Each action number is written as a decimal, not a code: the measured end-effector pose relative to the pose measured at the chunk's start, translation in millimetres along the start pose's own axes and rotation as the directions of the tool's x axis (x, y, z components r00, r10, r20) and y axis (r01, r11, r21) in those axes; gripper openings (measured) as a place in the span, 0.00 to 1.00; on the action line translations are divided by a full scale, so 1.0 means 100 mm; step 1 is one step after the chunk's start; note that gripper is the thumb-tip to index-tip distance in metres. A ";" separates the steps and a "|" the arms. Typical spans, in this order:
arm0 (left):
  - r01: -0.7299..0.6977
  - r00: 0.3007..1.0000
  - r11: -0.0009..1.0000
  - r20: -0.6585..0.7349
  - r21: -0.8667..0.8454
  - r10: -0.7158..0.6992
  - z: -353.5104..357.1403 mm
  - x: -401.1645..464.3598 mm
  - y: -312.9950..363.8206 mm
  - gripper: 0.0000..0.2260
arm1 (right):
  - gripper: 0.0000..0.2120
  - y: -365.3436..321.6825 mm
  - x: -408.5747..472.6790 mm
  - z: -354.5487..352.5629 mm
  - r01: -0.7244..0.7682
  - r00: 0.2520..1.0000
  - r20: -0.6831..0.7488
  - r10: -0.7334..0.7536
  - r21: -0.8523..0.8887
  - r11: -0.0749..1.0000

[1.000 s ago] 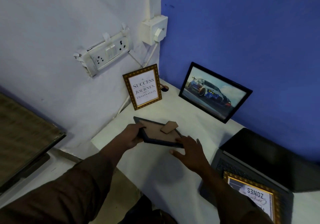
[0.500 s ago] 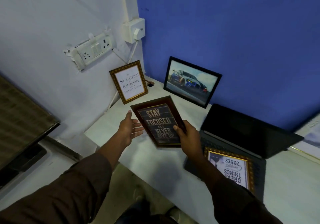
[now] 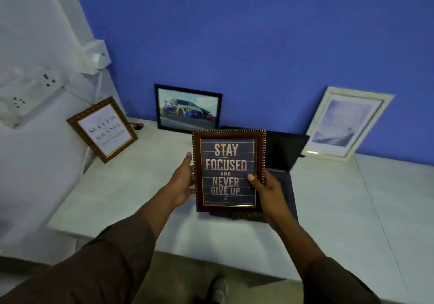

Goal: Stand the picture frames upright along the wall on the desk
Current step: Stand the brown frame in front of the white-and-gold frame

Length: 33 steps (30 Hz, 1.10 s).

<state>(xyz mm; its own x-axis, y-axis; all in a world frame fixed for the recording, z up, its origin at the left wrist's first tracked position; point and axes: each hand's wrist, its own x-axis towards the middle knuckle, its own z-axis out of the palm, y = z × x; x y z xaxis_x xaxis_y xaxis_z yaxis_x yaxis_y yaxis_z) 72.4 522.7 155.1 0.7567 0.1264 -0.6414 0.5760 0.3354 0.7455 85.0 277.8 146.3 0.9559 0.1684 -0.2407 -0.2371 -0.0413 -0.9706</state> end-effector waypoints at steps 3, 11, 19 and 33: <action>0.087 0.987 0.992 0.124 0.095 -0.098 0.25 0.00 -0.26 0.37 | 0.18 0.24 -0.32 -0.29 -0.042 0.997 -0.068 0.044 0.037 0.998; 0.069 0.951 0.978 0.282 0.197 -0.124 1.27 -0.06 -0.54 0.35 | 0.16 0.30 -0.75 -1.05 -0.023 0.969 -0.242 0.045 0.095 0.995; 0.046 0.972 0.981 0.219 0.188 -0.087 2.31 0.21 -0.60 0.32 | 0.14 0.42 -0.59 -1.96 -0.057 0.961 -0.262 0.093 0.141 0.988; 0.170 0.973 0.979 0.136 0.113 -0.185 4.17 1.36 -0.90 0.24 | 0.26 0.95 0.49 -3.87 -0.200 0.965 -0.172 0.198 0.006 0.980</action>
<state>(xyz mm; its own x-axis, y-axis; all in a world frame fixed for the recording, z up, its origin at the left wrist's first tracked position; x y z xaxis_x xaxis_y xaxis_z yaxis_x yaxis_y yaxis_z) 252.1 120.0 76.3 0.6723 -0.0663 -0.7373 0.7274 0.2444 0.6413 176.3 -98.6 41.8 0.9055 -0.0148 -0.4241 -0.4241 -0.0684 -0.9030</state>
